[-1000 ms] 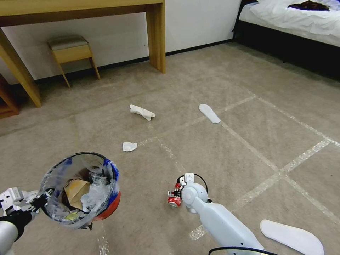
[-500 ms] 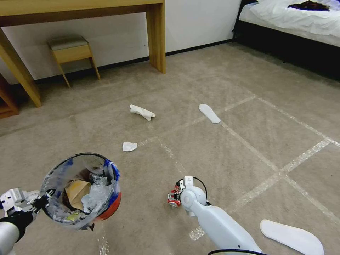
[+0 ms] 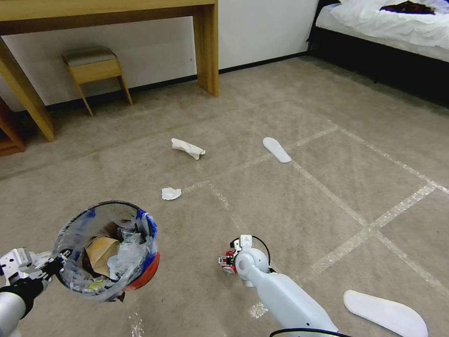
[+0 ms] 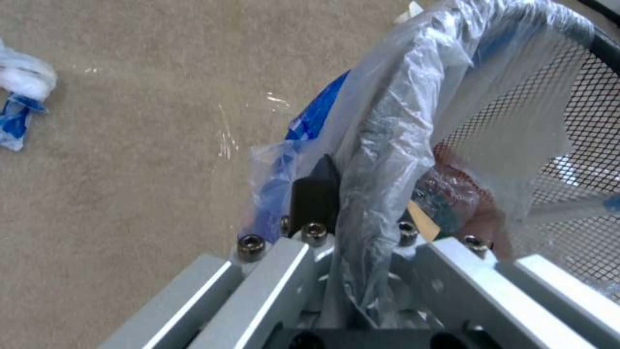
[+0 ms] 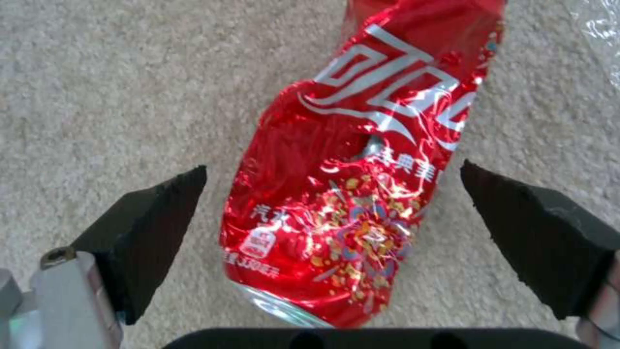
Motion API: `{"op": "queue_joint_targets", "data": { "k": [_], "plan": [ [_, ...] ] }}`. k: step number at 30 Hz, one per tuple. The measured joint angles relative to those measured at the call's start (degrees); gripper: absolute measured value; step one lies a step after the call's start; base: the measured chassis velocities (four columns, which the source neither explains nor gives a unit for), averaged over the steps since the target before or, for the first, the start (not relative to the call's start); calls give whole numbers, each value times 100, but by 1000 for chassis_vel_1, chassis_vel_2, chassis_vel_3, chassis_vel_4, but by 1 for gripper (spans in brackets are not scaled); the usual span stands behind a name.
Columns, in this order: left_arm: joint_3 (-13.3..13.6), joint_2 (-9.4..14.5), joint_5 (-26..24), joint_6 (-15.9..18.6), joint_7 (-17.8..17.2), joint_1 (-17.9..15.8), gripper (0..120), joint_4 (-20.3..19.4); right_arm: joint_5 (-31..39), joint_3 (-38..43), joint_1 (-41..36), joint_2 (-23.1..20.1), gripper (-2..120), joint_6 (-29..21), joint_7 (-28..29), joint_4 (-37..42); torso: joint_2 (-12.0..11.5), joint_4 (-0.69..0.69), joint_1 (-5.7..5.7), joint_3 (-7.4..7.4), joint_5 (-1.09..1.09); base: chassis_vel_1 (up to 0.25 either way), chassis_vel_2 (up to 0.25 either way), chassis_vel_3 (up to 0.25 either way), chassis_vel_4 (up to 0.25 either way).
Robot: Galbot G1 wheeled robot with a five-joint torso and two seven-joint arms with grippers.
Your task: Pick up the trash bin and place the garbage on the floor into it.
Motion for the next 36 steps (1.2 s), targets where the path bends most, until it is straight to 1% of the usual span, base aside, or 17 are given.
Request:
{"op": "queue_joint_targets", "data": {
  "k": [9, 18, 22, 23, 25, 27, 28, 29, 30, 33, 35, 36],
  "plan": [
    [-19, 4, -5, -12, 14, 15, 1, 17, -100, -33, 47, 5, 100, 72, -105, -145, 0, 0, 0, 0, 0, 0, 0, 0, 0],
    [-3, -15, -8, -13, 14, 51, 1, -49, -271, -31, -10, 28, 100, 207, -292, -318, 0, 0, 0, 0, 0, 0, 0, 0, 0],
    [-1, -25, -6, -18, 14, 54, 1, -49, -295, -44, -36, 45, 98, 220, -308, -319, 0, 0, 0, 0, 0, 0, 0, 0, 0],
    [-7, -30, -5, -22, 15, 63, 1, -47, -305, -48, -44, 45, 94, 222, -308, -301, 0, 0, 0, 0, 0, 0, 0, 0, 0],
    [-9, -30, -4, -23, 16, 66, 1, -47, -306, -50, -45, 43, 92, 222, -308, -290, 0, 0, 0, 0, 0, 0, 0, 0, 0],
    [-19, -30, 3, -36, 24, 72, 1, -38, -308, -51, -46, 30, 82, 223, -308, -253, 0, 0, 0, 0, 0, 0, 0, 0, 0],
    [-19, -30, 3, -36, 24, 72, 1, -38, -308, -51, -46, 30, 82, 223, -308, -253, 0, 0, 0, 0, 0, 0, 0, 0, 0],
    [-19, -30, 6, -39, 25, 72, 1, -36, -309, -51, -46, 27, 77, 223, -308, -243, 0, 0, 0, 0, 0, 0, 0, 0, 0],
    [-20, -30, 11, -45, 28, 73, 1, -35, -316, -51, -48, 17, 70, 226, -309, -224, 0, 0, 0, 0, 0, 0, 0, 0, 0],
    [-20, -30, 13, -54, 30, 73, 1, -35, -325, -52, -56, 3, 67, 241, -317, -208, 0, 0, 0, 0, 0, 0, 0, 0, 0],
    [-16, -26, 13, -58, 29, 67, 1, -51, -347, -50, -76, -22, 61, 259, -326, -183, 0, 0, 0, 0, 0, 0, 0, 0, 0],
    [-16, -26, 13, -58, 29, 67, 1, -51, -347, -50, -76, -22, 61, 259, -326, -183, 0, 0, 0, 0, 0, 0, 0, 0, 0]
  ]
}}
